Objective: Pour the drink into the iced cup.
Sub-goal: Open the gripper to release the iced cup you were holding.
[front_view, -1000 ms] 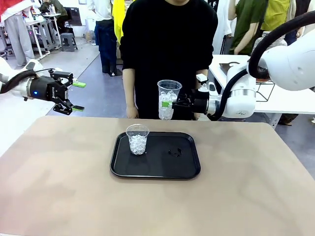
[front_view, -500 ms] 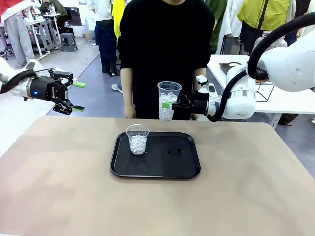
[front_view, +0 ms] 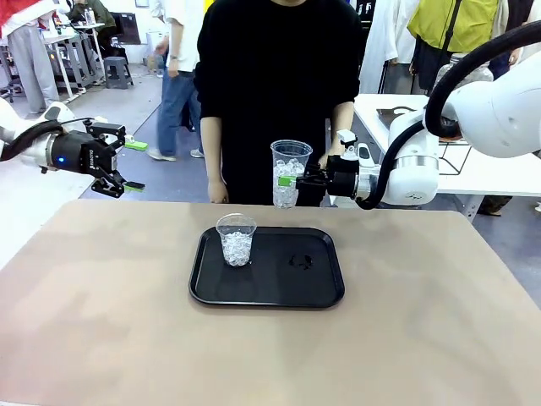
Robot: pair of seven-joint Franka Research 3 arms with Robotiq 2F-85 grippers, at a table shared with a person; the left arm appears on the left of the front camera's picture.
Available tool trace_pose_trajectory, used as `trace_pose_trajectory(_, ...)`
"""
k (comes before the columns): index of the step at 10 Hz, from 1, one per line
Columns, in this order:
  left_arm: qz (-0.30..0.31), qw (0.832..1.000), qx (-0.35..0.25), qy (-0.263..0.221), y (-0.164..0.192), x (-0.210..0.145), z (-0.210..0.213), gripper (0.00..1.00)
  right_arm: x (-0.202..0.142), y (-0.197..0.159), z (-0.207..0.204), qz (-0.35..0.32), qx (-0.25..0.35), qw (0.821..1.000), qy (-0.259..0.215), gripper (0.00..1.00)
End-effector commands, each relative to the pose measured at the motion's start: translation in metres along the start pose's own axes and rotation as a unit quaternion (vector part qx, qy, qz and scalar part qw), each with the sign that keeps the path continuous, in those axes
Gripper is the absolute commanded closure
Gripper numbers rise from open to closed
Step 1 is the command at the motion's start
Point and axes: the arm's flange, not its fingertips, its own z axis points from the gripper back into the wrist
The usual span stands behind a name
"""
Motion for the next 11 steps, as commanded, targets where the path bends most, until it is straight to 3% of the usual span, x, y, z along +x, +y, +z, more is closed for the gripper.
trace_pose_trajectory(1, -0.002, 1.000, -0.003, -0.001, -0.0011, 0.0001, 0.0006, 0.00, 0.0048, 0.0034, -0.0009, 0.005, 0.001, 1.000, -0.001, 0.28)
trace_pose_trajectory(11, -0.002, 1.000, -0.003, -0.001, -0.0011, 0.0001, 0.0006, 0.00, 0.0048, 0.0034, -0.0009, 0.005, 0.001, 1.000, -0.001, 0.28)
